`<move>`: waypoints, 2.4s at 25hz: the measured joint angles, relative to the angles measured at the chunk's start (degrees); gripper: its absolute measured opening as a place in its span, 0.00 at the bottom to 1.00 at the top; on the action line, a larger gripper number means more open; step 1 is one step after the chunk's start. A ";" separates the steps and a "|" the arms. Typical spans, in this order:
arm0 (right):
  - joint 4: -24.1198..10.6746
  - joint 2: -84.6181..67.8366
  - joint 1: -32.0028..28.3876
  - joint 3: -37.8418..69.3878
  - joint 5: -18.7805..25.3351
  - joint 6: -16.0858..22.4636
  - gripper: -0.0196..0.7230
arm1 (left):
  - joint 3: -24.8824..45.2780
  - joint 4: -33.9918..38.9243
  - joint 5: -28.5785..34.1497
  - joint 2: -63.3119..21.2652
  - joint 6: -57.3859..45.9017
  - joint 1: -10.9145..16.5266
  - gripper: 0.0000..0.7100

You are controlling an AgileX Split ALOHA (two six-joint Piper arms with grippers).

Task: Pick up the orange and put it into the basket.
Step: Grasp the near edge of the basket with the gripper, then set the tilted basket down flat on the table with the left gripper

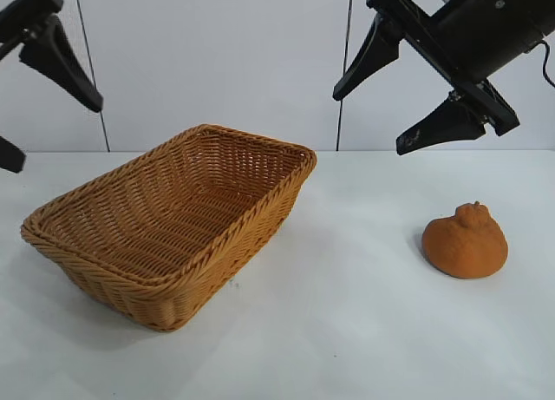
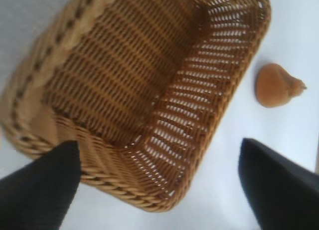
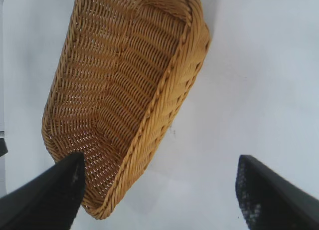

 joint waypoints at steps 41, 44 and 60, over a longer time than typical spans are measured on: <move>-0.06 0.00 0.00 0.00 0.26 0.00 0.79 | 6.89 2.10 -22.72 24.90 -31.46 -8.41 0.42; 0.01 0.00 0.00 0.00 0.26 0.00 0.79 | 6.89 1.36 -23.56 24.90 -31.98 -8.41 0.17; 0.01 0.00 0.00 0.00 0.26 0.00 0.79 | -7.09 -4.67 -11.88 25.48 -15.58 -0.60 0.13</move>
